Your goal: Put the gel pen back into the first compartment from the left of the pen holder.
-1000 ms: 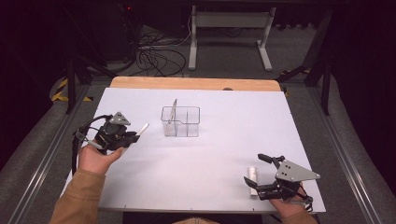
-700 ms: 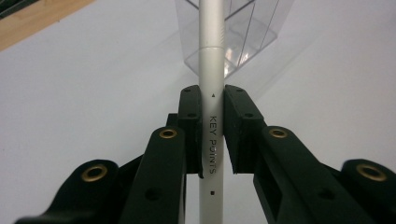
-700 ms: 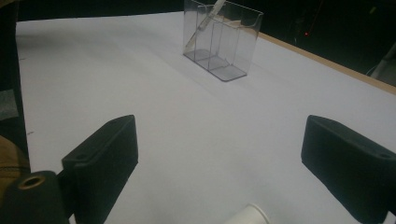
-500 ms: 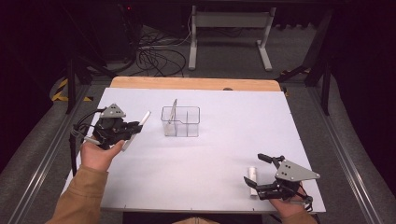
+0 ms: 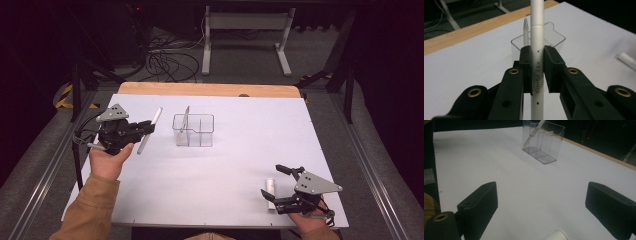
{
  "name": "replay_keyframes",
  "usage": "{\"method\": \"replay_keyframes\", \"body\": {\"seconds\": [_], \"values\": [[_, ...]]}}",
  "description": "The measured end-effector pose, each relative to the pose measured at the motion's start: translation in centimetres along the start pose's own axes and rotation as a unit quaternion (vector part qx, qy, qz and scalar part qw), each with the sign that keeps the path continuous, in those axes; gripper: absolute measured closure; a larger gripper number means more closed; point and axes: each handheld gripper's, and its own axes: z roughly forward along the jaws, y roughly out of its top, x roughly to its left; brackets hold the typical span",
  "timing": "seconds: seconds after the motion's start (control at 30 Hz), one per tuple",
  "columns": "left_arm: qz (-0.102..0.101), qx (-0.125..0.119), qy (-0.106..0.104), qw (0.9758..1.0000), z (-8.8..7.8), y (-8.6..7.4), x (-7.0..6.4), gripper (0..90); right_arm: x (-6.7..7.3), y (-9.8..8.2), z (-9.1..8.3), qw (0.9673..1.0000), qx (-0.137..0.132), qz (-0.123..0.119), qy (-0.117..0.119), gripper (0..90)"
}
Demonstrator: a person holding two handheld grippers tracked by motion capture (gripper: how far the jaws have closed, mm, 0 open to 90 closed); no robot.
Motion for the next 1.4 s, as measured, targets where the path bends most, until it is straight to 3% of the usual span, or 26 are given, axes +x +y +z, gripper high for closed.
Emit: {"method": "replay_keyframes", "body": {"seconds": [0.3,0.53,0.73,0.9,1.4], "values": [[-0.010,-0.050,-0.023,0.9984,0.5,0.3,0.2,77.7,0.0,0.0,0.0,1.0000,0.000,-0.001,0.000,11.4],[-0.002,-0.085,-0.021,0.9961,0.8,0.6,-0.1,77.7,0.0,0.0,0.0,1.0000,0.000,-0.001,-0.001,11.5],[0.013,-0.086,-0.014,0.9961,1.4,0.8,-0.6,77.7,0.0,0.0,0.0,1.0000,-0.001,-0.002,-0.001,11.4],[0.012,-0.095,-0.016,0.9953,1.7,1.2,-1.0,77.7,0.0,0.0,0.0,1.0000,-0.001,-0.001,-0.001,11.4],[0.032,-0.092,-0.025,0.9949,3.6,4.0,-2.2,77.7,0.0,0.0,-0.1,1.0000,-0.001,-0.002,0.000,11.4]]}}
